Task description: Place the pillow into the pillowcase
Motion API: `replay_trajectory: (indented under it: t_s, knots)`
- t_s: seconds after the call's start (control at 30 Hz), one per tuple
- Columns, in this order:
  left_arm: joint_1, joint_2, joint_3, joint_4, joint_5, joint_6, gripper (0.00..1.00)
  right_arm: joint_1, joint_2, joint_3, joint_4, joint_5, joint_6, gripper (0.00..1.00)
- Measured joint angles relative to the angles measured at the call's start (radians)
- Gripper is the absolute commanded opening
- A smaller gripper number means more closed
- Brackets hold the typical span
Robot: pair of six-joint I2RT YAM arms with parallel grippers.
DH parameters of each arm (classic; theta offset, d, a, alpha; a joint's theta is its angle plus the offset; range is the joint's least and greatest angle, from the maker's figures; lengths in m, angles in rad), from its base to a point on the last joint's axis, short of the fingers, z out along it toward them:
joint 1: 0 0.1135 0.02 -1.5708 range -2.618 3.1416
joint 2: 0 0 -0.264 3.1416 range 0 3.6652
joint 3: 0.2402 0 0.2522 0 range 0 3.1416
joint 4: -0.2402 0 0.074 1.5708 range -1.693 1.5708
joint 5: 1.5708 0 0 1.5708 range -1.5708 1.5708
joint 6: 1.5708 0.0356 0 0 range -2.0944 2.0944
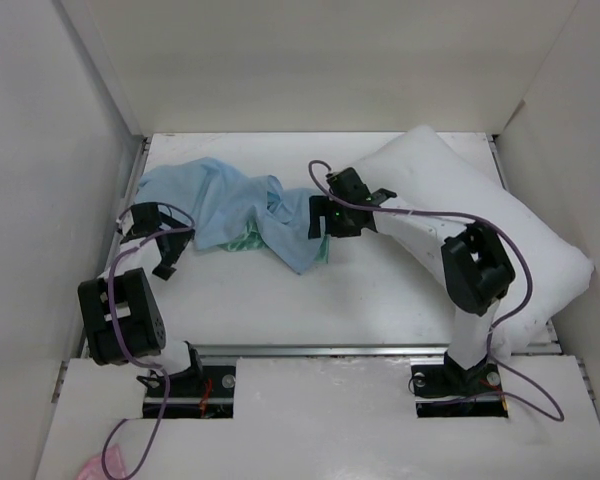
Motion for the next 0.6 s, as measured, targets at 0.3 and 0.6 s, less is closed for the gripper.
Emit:
replay_trajectory:
  t_s: [0.3,0.6]
  knots:
    - [0.0,0.142,0.063,0.152,0.037,-0.011,0.76,0.0,0.101,0.0,0.08,-0.058,0.049,0.8]
    - [-0.021,0.268,0.123,0.213,0.103,0.006,0.0,0.005,0.149,0.028,0.11,-0.077,0.074,0.38]
